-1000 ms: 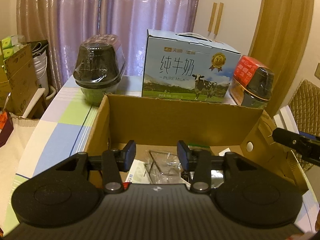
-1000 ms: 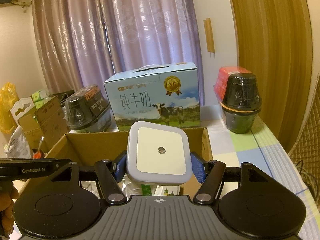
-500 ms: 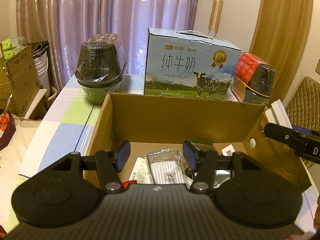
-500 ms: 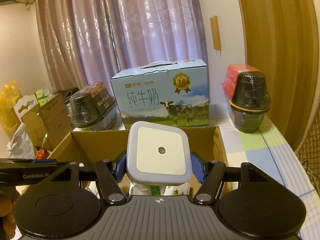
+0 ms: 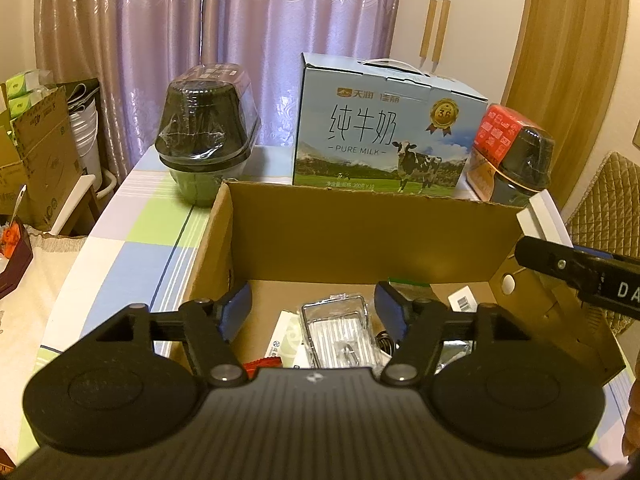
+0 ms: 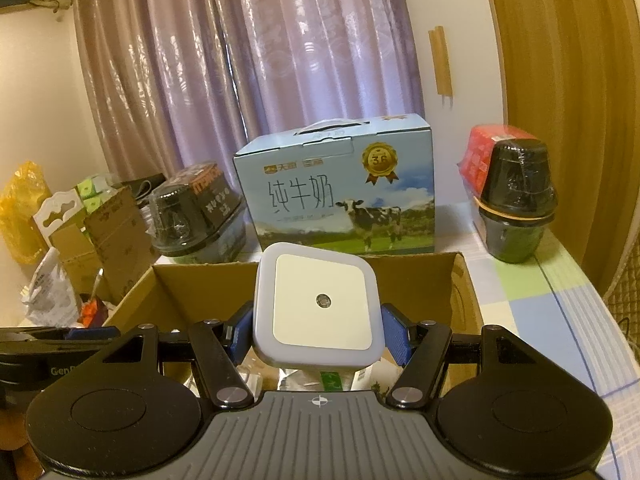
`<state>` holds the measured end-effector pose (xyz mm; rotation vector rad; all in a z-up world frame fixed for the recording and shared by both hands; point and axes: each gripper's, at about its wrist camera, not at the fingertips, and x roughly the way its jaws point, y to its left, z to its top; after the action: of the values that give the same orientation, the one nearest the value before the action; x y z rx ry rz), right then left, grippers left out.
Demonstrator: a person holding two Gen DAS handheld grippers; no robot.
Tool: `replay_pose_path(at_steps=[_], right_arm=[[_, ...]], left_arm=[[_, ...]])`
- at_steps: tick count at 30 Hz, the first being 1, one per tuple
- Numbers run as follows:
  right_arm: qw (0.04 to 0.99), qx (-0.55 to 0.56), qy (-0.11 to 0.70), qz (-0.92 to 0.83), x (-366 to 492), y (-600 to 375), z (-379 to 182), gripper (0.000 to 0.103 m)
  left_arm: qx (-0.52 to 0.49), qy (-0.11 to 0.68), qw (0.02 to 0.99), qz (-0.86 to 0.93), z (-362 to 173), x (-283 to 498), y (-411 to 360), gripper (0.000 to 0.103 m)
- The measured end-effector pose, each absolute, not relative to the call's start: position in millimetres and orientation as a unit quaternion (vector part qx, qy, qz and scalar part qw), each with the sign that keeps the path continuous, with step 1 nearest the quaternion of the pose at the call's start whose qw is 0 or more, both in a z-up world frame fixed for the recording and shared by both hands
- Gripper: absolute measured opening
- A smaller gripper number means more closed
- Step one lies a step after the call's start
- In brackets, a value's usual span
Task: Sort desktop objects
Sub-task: 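Lower the container and night light into the cardboard box and open both tools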
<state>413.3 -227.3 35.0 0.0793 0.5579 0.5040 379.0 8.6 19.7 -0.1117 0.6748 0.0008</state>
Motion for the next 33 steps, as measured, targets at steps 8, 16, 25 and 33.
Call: replay_pose_path(at_steps=[8,16,25,33], right_arm=[[0.924,0.052,0.28,0.254,418.9,-223.6,32.1,0.062],[0.929,0.081,0.268,0.244,421.0,-235.9,34.7,0.089],[0.93,0.089,0.279,0.222,425.9,-248.3,30.4,0.093],[0.926,0.078,0.289,0.229,416.7,-256.0,28.8,0.099]], left_arm=[[-0.056,0.33,0.942,0.003,20.1,378.3,10.2,0.068],[-0.055,0.328,0.943,0.005,19.6,377.6,10.0,0.077],[-0.042,0.33,0.943,0.005,19.5,377.1,3.7,0.086],[-0.03,0.33,0.943,0.01,21.2,370.5,-2.9,0.101]])
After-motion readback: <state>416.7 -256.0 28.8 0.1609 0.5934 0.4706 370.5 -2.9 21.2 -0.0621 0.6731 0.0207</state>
